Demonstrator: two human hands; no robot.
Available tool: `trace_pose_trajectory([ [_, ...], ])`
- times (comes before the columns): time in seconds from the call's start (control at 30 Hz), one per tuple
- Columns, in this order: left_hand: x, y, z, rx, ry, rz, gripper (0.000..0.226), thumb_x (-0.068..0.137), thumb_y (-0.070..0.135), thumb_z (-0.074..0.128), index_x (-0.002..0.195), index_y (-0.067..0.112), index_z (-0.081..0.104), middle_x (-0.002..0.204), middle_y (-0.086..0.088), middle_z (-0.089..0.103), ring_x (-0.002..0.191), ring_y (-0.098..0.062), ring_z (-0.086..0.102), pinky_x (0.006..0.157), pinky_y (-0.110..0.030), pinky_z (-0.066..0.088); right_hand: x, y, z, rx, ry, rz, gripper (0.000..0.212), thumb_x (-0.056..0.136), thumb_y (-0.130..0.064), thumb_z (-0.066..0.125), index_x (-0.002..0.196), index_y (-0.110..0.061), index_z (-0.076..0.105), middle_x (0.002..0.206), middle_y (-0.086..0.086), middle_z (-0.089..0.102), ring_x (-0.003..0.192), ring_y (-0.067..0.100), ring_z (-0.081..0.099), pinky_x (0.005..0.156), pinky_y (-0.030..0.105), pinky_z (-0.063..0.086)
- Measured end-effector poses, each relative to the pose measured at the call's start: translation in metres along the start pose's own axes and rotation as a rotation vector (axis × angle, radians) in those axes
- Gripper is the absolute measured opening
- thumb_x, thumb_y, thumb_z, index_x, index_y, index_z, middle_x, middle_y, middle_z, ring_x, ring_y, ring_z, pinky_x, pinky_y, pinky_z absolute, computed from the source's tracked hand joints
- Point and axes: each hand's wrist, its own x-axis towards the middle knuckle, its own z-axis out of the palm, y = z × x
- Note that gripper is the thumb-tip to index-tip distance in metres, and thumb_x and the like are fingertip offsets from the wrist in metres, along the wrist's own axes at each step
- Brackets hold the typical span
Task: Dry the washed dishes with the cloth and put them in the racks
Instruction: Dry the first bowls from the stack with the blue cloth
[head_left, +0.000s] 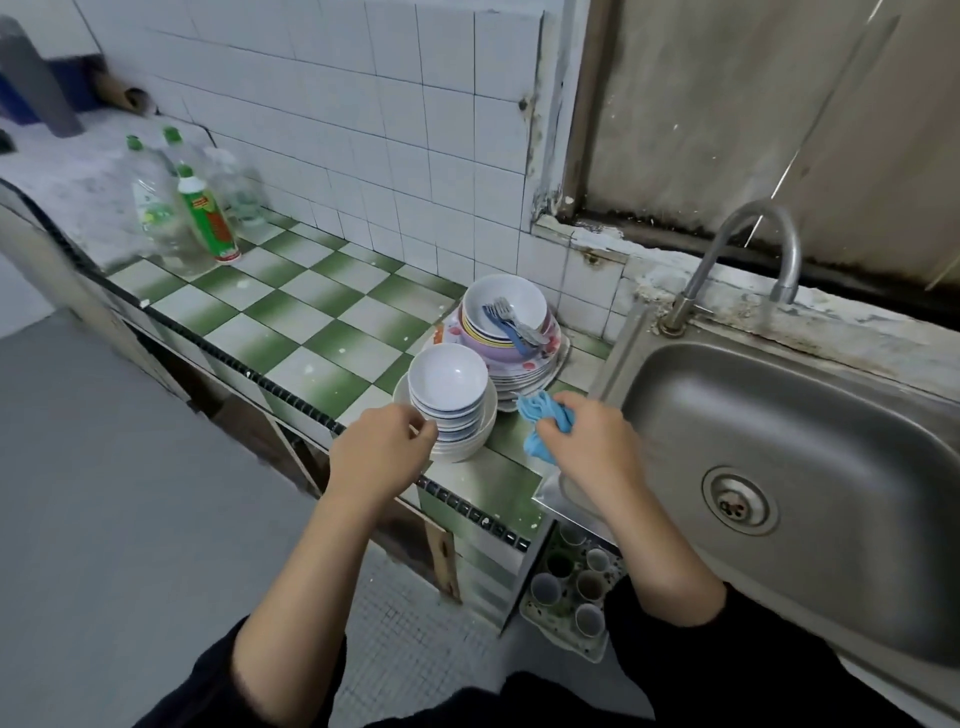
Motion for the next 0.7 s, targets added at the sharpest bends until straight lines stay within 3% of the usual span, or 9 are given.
trace_pose_trajectory([
  [0.07,0.010,-0.002,0.001,-0.007,-0.006,-0.002,0.032,0.096,0.040,0.042,0.099,0.022,0.069,0.099,0.003,0.069,0.086,-0.021,0.060,0.066,-0.028,0.042,0.010,-0.006,0.002,-0.011,-0.002,-0.001,0.017,0.091,-0.031,0.053,0.099,-0.021,0.064,0.087,0.000,0.064,0.078,0.023,0.057,0.060,0.030,0.039],
  [0.23,0.040,-0.002,0.010,-0.041,-0.005,0.000,0.030,0.097,0.040,0.045,0.102,0.022,0.068,0.100,0.005,0.069,0.087,-0.018,0.061,0.069,-0.029,0.048,0.040,-0.014,0.012,0.033,-0.048,-0.028,0.017,0.090,-0.032,0.055,0.100,-0.022,0.065,0.090,0.001,0.067,0.081,0.025,0.060,0.070,0.035,0.052],
  [0.37,0.065,-0.003,0.024,-0.066,-0.046,0.045,0.026,0.096,0.036,0.048,0.110,0.025,0.067,0.115,0.007,0.066,0.106,-0.016,0.059,0.081,-0.031,0.050,0.070,-0.018,0.018,0.048,-0.091,-0.065,0.028,0.092,-0.032,0.057,0.117,-0.023,0.065,0.105,0.004,0.068,0.092,0.025,0.060,0.075,0.033,0.049],
  [0.5,0.094,-0.004,0.047,-0.072,-0.016,0.088,0.038,0.094,0.032,0.054,0.130,0.021,0.056,0.138,0.000,0.051,0.129,-0.019,0.041,0.098,-0.035,0.041,0.104,-0.019,0.027,0.053,-0.119,-0.104,0.032,0.092,-0.034,0.057,0.122,-0.026,0.062,0.109,0.003,0.069,0.092,0.025,0.060,0.075,0.032,0.048],
  [0.63,0.117,-0.001,0.065,-0.204,0.101,-0.065,0.050,0.090,0.021,0.059,0.138,0.013,0.045,0.134,-0.009,0.043,0.130,-0.024,0.031,0.094,-0.032,0.038,0.129,-0.019,0.036,0.082,-0.178,-0.110,0.034,0.093,-0.033,0.059,0.125,-0.024,0.061,0.112,0.002,0.068,0.100,0.025,0.061,0.078,0.030,0.049],
  [0.7,0.128,0.000,0.071,-0.212,0.107,-0.132,0.054,0.087,0.018,0.062,0.137,0.011,0.043,0.132,-0.010,0.040,0.128,-0.026,0.031,0.089,-0.033,0.040,0.136,-0.019,0.043,0.107,-0.223,-0.099,0.035,0.091,-0.034,0.062,0.125,-0.025,0.061,0.116,0.000,0.067,0.102,0.023,0.062,0.084,0.038,0.055],
])
